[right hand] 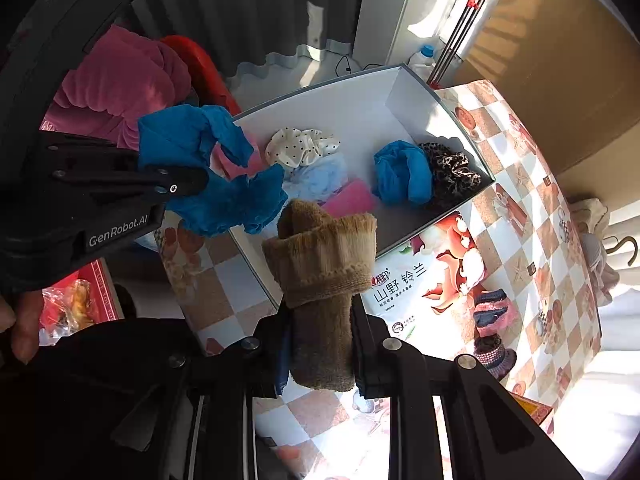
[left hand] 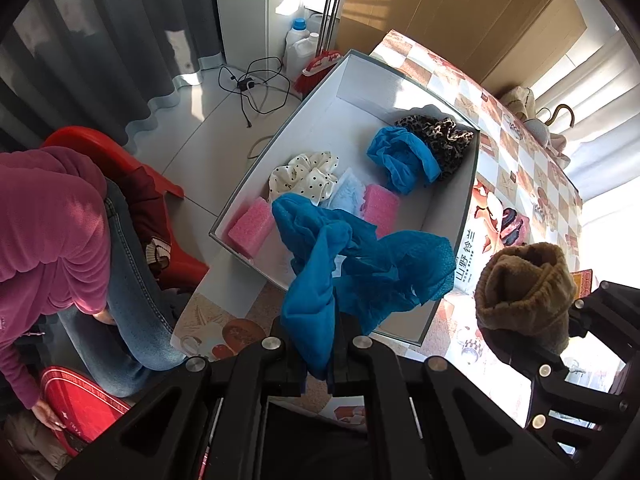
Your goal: Organize soft objects
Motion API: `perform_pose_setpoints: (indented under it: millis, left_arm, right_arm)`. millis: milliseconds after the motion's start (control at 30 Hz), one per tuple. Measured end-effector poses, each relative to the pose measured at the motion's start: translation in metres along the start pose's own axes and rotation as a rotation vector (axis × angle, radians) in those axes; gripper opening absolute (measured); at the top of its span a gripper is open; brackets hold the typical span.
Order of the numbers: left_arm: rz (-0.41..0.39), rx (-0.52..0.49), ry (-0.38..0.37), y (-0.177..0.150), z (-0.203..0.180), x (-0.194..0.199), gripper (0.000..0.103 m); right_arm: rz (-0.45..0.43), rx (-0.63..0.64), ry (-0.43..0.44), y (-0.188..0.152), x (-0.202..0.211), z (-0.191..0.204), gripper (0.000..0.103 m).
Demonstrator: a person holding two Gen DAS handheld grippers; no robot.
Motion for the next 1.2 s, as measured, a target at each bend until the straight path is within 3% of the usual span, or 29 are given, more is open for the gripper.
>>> perform_pose_setpoints:
  millis: [1200]
  left_arm:
    - [-0.008, -0.005, 0.002, -0.0034, 0.0049, 0.0070, 0.007]
  right_arm:
    - [-0.006, -0.011, 0.008, 0.0039, 0.0046, 0.0042, 0.025]
Point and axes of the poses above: each gripper's, at about its wrist camera, not at the fingertips, and x roughly against the way its jaws point, z to its left, y to its top, the point moved 9 cm from there along -x, roughly the way its jaws point, and after that the axes turned 14 degrees about -y, right-handed, at the moved point
